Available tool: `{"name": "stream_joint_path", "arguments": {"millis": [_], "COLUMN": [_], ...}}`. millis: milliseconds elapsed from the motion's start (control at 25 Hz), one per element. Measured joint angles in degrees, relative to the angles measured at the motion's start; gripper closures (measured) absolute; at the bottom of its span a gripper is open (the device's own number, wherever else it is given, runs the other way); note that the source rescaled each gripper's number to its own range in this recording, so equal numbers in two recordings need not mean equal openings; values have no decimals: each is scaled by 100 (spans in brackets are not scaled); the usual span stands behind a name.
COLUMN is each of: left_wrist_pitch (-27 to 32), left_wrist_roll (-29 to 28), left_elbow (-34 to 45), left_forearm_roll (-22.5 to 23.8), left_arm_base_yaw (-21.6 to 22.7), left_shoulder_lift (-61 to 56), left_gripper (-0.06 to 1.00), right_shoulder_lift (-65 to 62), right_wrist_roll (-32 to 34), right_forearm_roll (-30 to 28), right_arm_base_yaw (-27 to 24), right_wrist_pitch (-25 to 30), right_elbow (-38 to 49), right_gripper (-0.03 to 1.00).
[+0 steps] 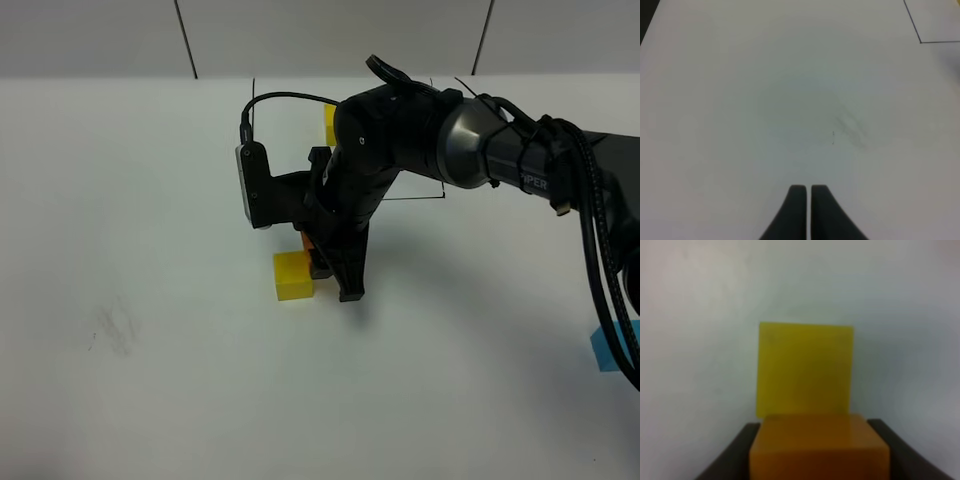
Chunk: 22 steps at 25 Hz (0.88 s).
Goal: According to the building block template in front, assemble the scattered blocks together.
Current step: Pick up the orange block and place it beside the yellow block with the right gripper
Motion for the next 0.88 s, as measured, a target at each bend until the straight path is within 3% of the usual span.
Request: {"name": "stream_joint_path", "arguments": {"millis": [880], "left_wrist_pitch": [0], "left_wrist_roll": [0], "left_elbow": [0], "left_forearm_roll": [0], "left_arm_base_yaw": [0], "left_shoulder_lift": [0], "left_gripper": [94], "right_shoulder_lift": [161], "right_wrist_roll": [14], "right_forearm_roll": [-97], "right_arm_base_yaw": [0], "right_wrist_pitch": [94], "right_elbow": [-57], "right_gripper": [47]}}
